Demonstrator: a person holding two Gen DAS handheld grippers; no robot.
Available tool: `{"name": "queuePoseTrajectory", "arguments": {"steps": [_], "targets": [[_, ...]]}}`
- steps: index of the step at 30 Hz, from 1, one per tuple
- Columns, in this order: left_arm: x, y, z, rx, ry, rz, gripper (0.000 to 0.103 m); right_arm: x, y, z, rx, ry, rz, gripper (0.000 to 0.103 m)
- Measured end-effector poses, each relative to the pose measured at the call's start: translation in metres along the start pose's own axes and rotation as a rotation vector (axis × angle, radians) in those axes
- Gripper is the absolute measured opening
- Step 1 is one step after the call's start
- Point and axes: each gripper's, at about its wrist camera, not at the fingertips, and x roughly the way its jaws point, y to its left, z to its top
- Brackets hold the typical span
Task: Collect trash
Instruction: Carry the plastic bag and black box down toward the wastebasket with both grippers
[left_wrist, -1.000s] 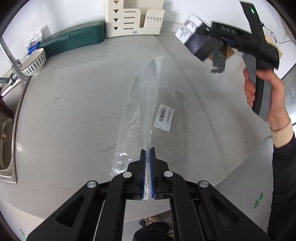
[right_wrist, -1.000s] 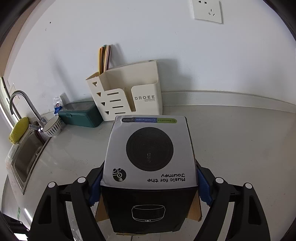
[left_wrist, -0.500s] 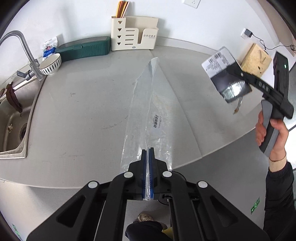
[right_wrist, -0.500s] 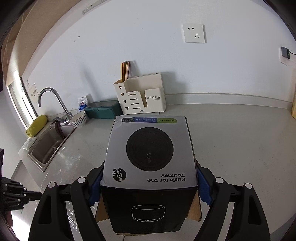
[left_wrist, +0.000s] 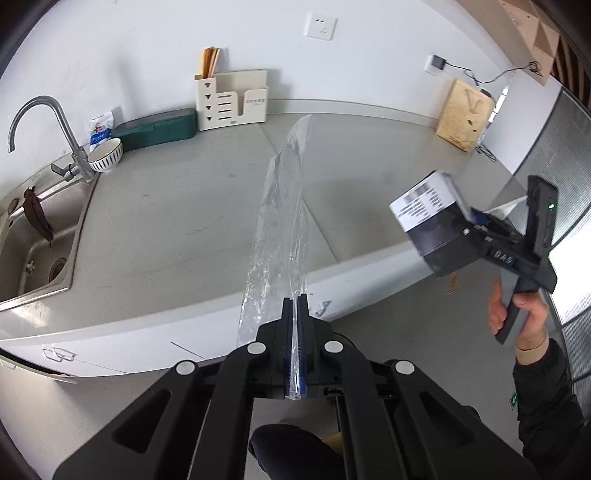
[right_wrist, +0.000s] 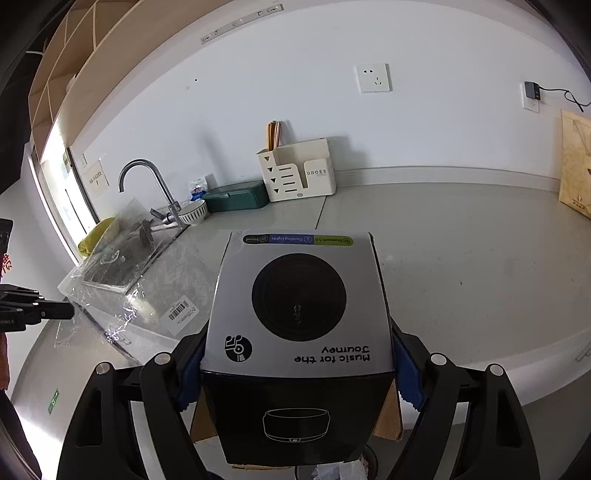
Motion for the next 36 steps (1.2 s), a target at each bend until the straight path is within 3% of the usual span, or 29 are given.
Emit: {"name": "queuePoseTrajectory", "arguments": {"steps": [6,12,22,28,32,36], "targets": [[-0.022,-0.033,-0.049,0.078,-0.002,-0.038,0.004,-0.034,0.001,-0.061,0.018,0.001,-0.006,0.083],[0.003,-0.059,-0.092,0.132,0.055,-0.093,0.004,-0.030,-0.011,-0.122,0.068,0.050,-0.024,0.083],[0.127,-0.065,-0.130,0.105,0.253,-0.199,0.003,0.046,-0.065,-0.224,0.224,0.183,-0.030,0.083],[0.219,-0.069,-0.157,0.071,0.393,-0.272,0.003,0.123,-0.086,-0.286,0.281,0.298,-0.057,0.083],[0.271,-0.067,-0.169,0.048,0.471,-0.285,0.003,0.170,-0.100,-0.316,0.313,0.395,-0.065,0.083],[0.311,-0.064,-0.179,0.026,0.500,-0.287,0.003,0.206,-0.120,-0.338,0.365,0.468,-0.077,0.083]]}}
